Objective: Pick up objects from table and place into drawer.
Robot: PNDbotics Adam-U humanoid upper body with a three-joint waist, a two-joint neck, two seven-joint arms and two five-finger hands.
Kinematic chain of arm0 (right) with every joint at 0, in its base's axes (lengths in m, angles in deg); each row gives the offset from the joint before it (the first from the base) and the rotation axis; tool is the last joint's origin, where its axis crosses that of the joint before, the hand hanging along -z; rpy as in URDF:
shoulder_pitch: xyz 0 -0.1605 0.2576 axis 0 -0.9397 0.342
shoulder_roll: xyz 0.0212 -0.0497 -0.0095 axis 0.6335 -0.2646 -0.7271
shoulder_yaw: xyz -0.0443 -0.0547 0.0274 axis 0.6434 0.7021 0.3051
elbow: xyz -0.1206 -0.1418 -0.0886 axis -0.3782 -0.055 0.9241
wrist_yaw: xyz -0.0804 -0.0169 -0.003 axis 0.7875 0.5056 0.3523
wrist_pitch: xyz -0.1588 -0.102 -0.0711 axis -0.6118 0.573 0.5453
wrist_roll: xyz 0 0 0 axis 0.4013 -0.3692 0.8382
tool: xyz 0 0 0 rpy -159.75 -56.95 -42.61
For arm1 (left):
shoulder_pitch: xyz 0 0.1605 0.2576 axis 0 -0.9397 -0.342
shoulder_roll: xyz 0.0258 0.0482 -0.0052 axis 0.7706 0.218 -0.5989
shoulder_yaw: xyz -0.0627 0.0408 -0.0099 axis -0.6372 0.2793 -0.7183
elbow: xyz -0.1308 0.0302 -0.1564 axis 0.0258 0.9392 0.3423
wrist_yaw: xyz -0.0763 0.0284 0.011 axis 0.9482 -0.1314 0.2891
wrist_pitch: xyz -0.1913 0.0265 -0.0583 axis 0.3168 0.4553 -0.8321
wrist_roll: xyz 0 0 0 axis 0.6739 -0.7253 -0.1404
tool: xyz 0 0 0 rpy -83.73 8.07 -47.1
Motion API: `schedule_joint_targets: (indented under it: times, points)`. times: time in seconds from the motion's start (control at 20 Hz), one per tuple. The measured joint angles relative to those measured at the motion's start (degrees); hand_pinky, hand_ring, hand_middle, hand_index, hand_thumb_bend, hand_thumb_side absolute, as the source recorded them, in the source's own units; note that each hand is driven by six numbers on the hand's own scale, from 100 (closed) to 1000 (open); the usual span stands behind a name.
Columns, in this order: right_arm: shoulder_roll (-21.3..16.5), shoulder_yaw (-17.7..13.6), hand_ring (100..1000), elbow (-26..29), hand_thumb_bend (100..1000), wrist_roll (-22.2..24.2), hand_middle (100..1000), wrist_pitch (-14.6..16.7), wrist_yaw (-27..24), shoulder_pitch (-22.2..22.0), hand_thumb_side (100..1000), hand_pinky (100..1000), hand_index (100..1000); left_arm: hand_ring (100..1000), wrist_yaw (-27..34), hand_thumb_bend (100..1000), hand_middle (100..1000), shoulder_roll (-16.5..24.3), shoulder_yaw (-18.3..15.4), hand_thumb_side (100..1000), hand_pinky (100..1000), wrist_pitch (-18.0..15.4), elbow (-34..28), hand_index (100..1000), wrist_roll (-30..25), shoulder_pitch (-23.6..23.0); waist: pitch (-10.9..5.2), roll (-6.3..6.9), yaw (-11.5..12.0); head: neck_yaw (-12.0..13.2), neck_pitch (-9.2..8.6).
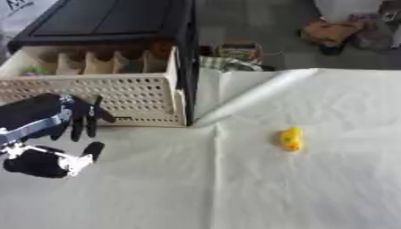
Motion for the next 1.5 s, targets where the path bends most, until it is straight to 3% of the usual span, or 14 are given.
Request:
schedule_joint_targets:
  times: [0.4,1.4,1.5]
  points:
    - [0.07,0.0,706,0.0,428,0.41,386,-0.41,-0.1,0.96,995,800,783,455,-1.21,105,507,-0.5,0.49,408,281,0.66,1.76,851,3.3,1.92,0.67,0.14,-0.45,0.17,-0.78]
    - [0.13,-0.05,702,0.0,435,0.73,381,-0.55,-0.11,1.43,990,800,777,502,3.84,105,578,-1.5,1.18,408,334,1.03,3.93,932,4.83,5.21,1.68,0.18,-1.18,0.44,-2.22]
    - [0.14,-0.1,701,0.0,435,0.74,380,-0.55,-0.14,1.43,985,801,773,550,4.01,105,652,-1.5,1.18,408,355,0.95,4.1,971,4.91,5.34,1.73,0.19,-1.2,0.45,-2.27]
